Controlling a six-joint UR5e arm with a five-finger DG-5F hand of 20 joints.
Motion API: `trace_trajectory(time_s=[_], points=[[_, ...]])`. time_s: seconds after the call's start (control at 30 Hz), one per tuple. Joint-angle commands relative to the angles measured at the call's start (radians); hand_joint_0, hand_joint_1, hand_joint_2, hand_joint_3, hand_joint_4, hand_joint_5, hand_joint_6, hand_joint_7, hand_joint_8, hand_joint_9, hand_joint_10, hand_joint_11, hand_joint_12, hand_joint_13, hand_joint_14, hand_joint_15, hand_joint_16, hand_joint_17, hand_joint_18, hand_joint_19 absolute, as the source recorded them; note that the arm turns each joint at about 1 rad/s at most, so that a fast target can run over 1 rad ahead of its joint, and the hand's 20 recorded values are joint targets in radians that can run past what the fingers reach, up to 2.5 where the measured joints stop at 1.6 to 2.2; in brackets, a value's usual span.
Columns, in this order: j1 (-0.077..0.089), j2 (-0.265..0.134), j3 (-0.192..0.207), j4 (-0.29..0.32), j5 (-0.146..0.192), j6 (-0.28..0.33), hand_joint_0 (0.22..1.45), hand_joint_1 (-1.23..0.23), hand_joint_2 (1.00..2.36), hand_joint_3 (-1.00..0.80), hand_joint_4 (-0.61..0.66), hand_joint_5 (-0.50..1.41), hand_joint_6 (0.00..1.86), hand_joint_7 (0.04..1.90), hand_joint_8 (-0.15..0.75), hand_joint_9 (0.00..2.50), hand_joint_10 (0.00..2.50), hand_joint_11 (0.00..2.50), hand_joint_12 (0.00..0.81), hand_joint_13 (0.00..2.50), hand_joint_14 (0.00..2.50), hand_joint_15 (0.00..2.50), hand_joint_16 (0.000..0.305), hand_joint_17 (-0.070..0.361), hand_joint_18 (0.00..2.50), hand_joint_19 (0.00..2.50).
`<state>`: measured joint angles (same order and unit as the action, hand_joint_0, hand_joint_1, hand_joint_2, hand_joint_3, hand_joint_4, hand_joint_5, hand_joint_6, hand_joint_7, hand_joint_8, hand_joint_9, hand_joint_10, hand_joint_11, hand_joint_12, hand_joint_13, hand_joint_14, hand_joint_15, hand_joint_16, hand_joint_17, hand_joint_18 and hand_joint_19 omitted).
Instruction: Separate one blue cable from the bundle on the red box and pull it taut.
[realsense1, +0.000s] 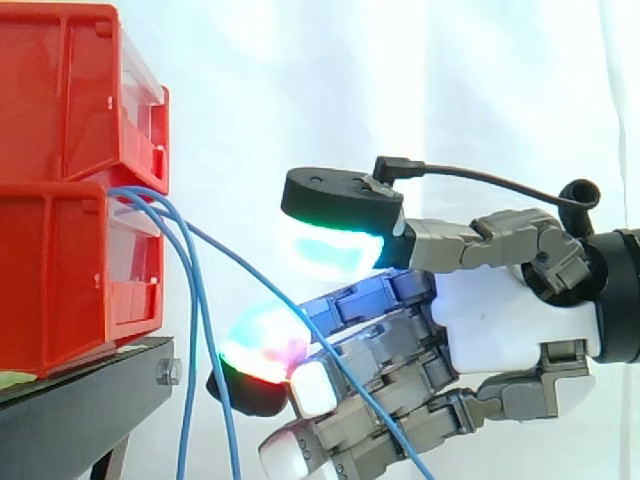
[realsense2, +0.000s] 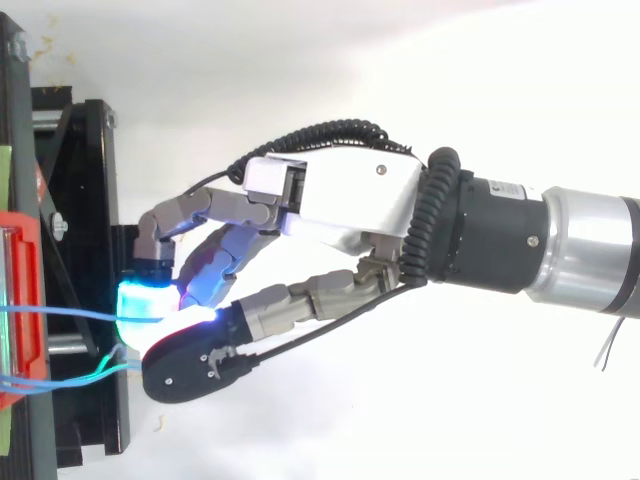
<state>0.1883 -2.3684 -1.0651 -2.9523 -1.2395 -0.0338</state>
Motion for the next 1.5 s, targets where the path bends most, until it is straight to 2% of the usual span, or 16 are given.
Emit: trace_trajectory(time_s=[0.0, 0.13, 0.17, 0.2, 0.33, 0.4, 0.43, 0.57, 0.77, 1.0, 1.2, 1.27, 1.37, 1.47], points=[[0.000, 0.000, -0.001, -0.001, 0.000, -0.006, 0.54, -0.60, 1.01, -0.40, 0.21, -0.07, 0.58, 1.13, 0.232, 1.05, 0.02, 0.44, 0.349, 0.75, 0.02, 0.42, 0.055, 0.123, 0.46, 0.50], [0.000, 0.001, 0.001, -0.001, 0.000, -0.015, 0.56, -0.62, 1.01, -0.39, 0.18, -0.09, 0.69, 0.96, 0.225, 1.05, 0.02, 0.43, 0.344, 0.76, 0.02, 0.42, 0.054, 0.122, 0.47, 0.50], [0.000, 0.001, 0.001, -0.002, 0.000, -0.014, 0.56, -0.62, 1.01, -0.37, 0.19, -0.11, 0.78, 0.84, 0.229, 1.05, 0.02, 0.45, 0.343, 0.76, 0.02, 0.42, 0.054, 0.121, 0.48, 0.50], [0.000, 0.001, 0.001, -0.002, 0.000, -0.014, 0.58, -0.64, 1.01, -0.34, 0.18, -0.12, 0.81, 0.82, 0.227, 1.05, 0.02, 0.47, 0.341, 0.76, 0.02, 0.43, 0.053, 0.120, 0.48, 0.50], [-0.003, 0.001, 0.030, -0.016, -0.003, -0.011, 0.59, -0.69, 1.01, -0.30, 0.18, -0.14, 0.89, 0.78, 0.233, 1.03, 0.02, 0.52, 0.344, 0.76, 0.02, 0.44, 0.053, 0.120, 0.48, 0.51], [-0.006, 0.001, 0.060, -0.065, -0.003, -0.011, 0.59, -0.71, 1.02, -0.27, 0.17, -0.14, 0.92, 0.73, 0.229, 1.01, 0.02, 0.52, 0.347, 0.76, 0.02, 0.44, 0.053, 0.120, 0.48, 0.51], [-0.006, 0.001, 0.082, -0.105, -0.003, -0.011, 0.59, -0.72, 1.02, -0.27, 0.17, -0.14, 0.92, 0.73, 0.229, 1.01, 0.02, 0.52, 0.345, 0.76, 0.02, 0.45, 0.053, 0.120, 0.48, 0.51], [-0.006, 0.001, 0.134, -0.202, -0.003, -0.009, 0.60, -0.74, 1.02, -0.26, 0.16, -0.13, 0.94, 0.72, 0.230, 1.03, 0.02, 0.54, 0.342, 0.77, 0.02, 0.45, 0.053, 0.120, 0.50, 0.50], [-0.001, 0.001, 0.155, -0.251, -0.001, -0.005, 0.58, -0.71, 1.01, -0.25, 0.19, -0.10, 0.93, 0.82, 0.234, 1.13, 0.02, 0.55, 0.348, 0.79, 0.02, 0.46, 0.054, 0.122, 0.51, 0.52], [-0.004, 0.001, 0.160, -0.257, -0.003, -0.005, 0.58, -0.69, 1.01, -0.19, 0.18, -0.07, 0.92, 0.90, 0.263, 1.24, 0.02, 0.52, 0.385, 0.88, 0.02, 0.48, 0.063, 0.141, 0.58, 0.50], [-0.004, 0.003, 0.189, -0.297, -0.005, -0.005, 0.59, -0.75, 1.00, -0.12, 0.12, -0.06, 0.91, 0.90, 0.268, 1.30, 0.02, 0.51, 0.401, 0.94, 0.02, 0.48, 0.066, 0.148, 0.65, 0.49], [-0.004, 0.001, 0.209, -0.327, -0.005, -0.005, 0.59, -0.76, 1.00, -0.11, 0.11, -0.05, 0.91, 0.91, 0.270, 1.30, 0.02, 0.50, 0.402, 0.95, 0.02, 0.48, 0.066, 0.148, 0.66, 0.48], [-0.006, 0.001, 0.223, -0.358, -0.008, -0.005, 0.58, -0.74, 1.01, -0.16, 0.15, -0.06, 0.91, 0.91, 0.268, 1.29, 0.02, 0.51, 0.399, 0.94, 0.02, 0.49, 0.065, 0.146, 0.65, 0.50], [-0.006, 0.001, 0.226, -0.386, -0.006, -0.005, 0.55, -0.60, 1.01, -0.31, 0.16, -0.07, 0.90, 0.87, 0.240, 1.24, 0.02, 0.53, 0.370, 0.88, 0.02, 0.50, 0.058, 0.130, 0.57, 0.53]])
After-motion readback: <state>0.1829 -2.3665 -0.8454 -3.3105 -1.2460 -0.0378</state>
